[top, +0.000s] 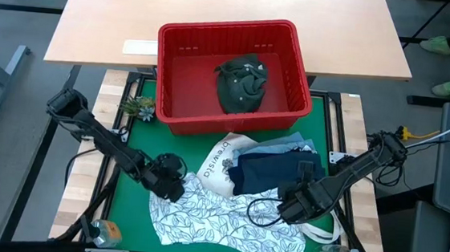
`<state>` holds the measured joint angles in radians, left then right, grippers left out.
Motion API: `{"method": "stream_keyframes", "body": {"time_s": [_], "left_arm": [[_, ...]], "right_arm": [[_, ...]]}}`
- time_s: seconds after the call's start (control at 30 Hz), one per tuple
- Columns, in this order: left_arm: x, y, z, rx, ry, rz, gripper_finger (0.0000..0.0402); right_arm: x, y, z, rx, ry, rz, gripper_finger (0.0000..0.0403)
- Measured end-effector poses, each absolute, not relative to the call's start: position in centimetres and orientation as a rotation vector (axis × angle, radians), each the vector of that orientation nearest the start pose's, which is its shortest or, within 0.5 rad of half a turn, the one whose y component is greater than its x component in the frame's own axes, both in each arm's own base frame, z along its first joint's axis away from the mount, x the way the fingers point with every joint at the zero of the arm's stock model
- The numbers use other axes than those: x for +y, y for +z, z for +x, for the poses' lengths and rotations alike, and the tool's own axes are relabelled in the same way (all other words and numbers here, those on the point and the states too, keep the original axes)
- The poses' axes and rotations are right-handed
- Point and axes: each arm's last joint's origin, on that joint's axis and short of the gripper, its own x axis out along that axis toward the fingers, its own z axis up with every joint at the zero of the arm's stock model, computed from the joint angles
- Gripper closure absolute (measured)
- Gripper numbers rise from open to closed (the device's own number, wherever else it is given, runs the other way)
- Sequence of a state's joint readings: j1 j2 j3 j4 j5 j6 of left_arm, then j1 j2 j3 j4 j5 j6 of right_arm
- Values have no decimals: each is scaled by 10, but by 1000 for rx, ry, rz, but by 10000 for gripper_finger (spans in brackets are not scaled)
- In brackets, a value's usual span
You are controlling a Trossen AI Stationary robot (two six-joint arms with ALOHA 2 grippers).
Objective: Fold laundry
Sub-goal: Fold the patterned white shirt
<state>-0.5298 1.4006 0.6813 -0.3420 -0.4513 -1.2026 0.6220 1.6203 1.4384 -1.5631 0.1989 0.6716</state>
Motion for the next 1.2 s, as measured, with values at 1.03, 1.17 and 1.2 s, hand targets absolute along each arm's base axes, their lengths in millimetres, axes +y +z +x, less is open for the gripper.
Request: {"method": "stream_keyframes", "body": {"time_s": [1.03, 1.17, 1.2], "left_arm": [[-94, 120, 233, 732, 412, -772, 280], [-96, 123, 236, 702, 362, -754, 338], [-96, 124, 237, 696, 355, -751, 358]], "right_arm": [[152, 287, 221, 1580, -231, -181, 391], [152, 287, 221, 1580, -231, -181, 391], [152, 287, 221, 1580, -231, -181, 391]]}}
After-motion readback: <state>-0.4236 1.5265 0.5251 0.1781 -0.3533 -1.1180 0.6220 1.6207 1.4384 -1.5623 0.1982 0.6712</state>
